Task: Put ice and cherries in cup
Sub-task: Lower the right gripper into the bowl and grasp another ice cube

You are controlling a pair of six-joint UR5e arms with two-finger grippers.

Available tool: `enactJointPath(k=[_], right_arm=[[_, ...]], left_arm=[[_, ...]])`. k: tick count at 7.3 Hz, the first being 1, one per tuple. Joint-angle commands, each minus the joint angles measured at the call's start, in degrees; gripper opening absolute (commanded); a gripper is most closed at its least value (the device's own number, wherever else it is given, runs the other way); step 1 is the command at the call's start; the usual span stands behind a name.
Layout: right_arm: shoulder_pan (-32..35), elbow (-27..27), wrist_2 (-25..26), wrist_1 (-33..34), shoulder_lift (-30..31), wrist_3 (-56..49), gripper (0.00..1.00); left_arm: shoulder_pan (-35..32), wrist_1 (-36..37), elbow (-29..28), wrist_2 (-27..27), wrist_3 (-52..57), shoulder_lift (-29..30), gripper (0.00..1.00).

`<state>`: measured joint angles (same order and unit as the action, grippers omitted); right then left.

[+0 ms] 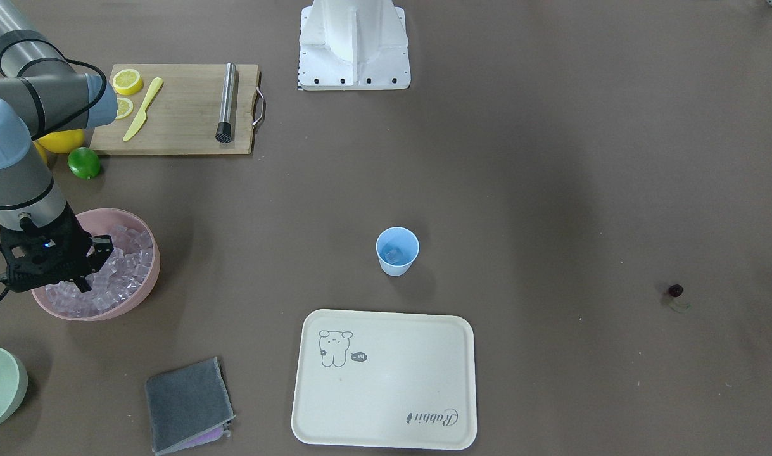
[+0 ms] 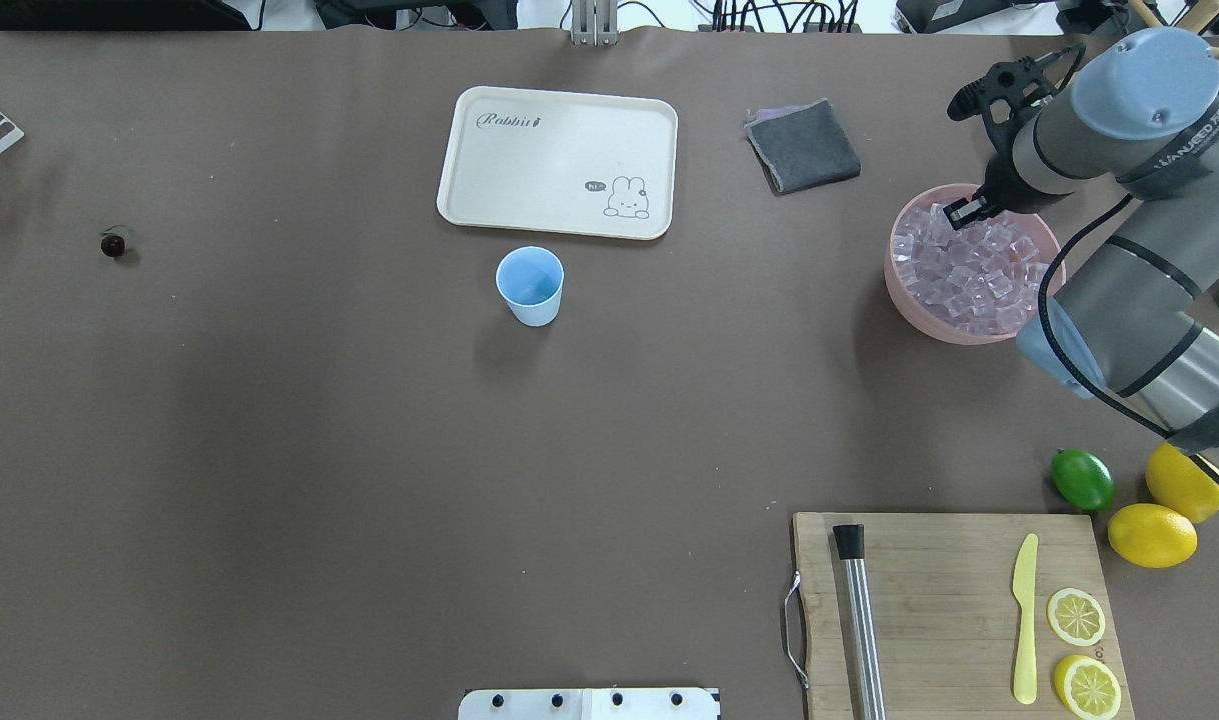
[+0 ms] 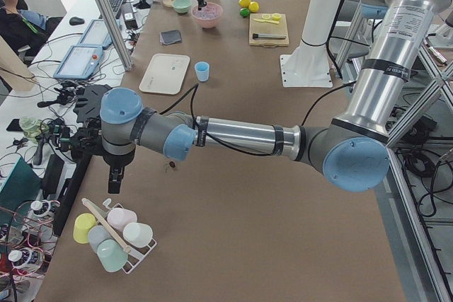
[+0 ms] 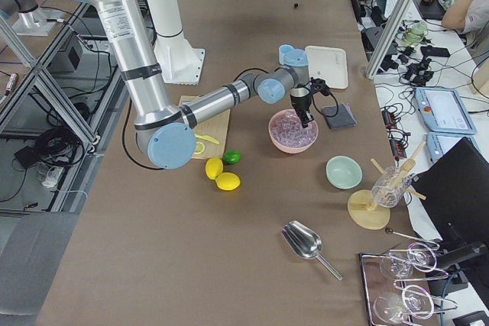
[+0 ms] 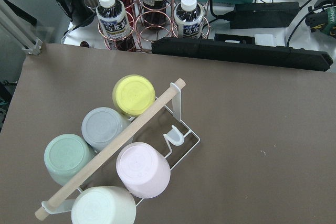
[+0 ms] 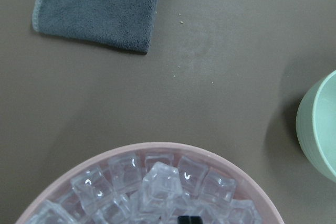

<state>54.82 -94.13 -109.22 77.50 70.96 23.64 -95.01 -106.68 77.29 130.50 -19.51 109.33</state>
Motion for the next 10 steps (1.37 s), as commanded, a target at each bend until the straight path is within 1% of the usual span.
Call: enactJointPath(k=[1, 3, 4, 5, 6, 7, 10], right_arm=[[0.1, 0.3, -0.3, -0.5, -0.6, 1.2, 1.00], [-0.1, 0.5, -0.1, -0.5, -1.4, 1.6, 1.00], [-0.1, 2.0, 0.0, -0.6, -2.8, 1.6, 0.98], [-0.5, 4.2, 0.1, -0.7, -4.4, 1.2, 0.90], [-0.6, 4.9, 0.2, -0.8, -4.7, 1.0, 0.87], [-0.6, 4.8, 0.1, -0.8, -4.8, 0.9, 0.77], [-0.6, 4.3, -0.2, -0.7, -4.2, 0.9, 0.76]], left_arm=[[0.0, 0.1, 0.1, 0.0, 0.0, 0.2, 0.98], [0.0, 0.2, -0.1, -0.1, -0.1, 0.6, 0.98], [0.0, 0.2, -0.1, -0.1, -0.1, 0.7, 0.98], [0.0, 0.2, -0.3, -0.1, -0.1, 0.7, 0.98], [0.0, 0.2, -0.3, -0.1, -0.1, 0.7, 0.98], [0.0, 0.2, -0.5, -0.1, -0.1, 0.8, 0.98], [0.1, 0.2, -0.5, -0.1, 0.0, 0.8, 0.98]])
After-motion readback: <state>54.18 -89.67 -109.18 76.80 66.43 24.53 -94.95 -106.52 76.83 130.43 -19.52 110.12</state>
